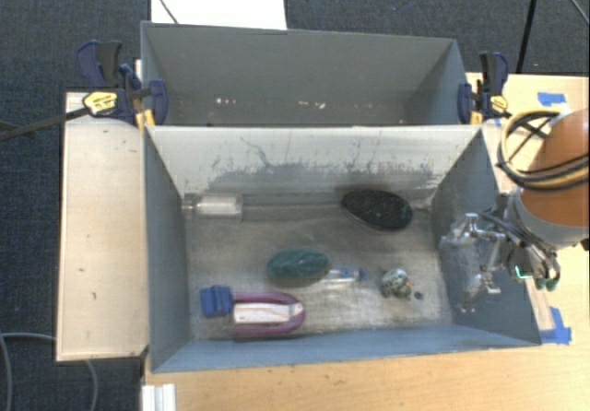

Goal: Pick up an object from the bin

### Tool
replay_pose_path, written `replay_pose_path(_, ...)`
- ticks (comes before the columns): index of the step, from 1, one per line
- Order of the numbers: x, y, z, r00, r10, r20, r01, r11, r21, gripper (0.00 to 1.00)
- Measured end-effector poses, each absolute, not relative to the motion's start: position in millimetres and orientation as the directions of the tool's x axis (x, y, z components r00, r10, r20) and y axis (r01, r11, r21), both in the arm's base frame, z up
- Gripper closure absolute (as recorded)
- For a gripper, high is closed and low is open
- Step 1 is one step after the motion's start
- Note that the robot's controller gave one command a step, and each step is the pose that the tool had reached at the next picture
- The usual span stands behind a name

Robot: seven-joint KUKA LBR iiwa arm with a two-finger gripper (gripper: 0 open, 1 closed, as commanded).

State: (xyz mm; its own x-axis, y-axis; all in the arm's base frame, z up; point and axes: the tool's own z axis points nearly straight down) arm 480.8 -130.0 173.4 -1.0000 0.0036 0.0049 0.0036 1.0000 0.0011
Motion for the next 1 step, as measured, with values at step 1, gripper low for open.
replay_pose_path(1, 494.5, -110.4, 71.5, -0.905, 0.425, -0.003, 0.425, 0.905, 0.001, 0.0)
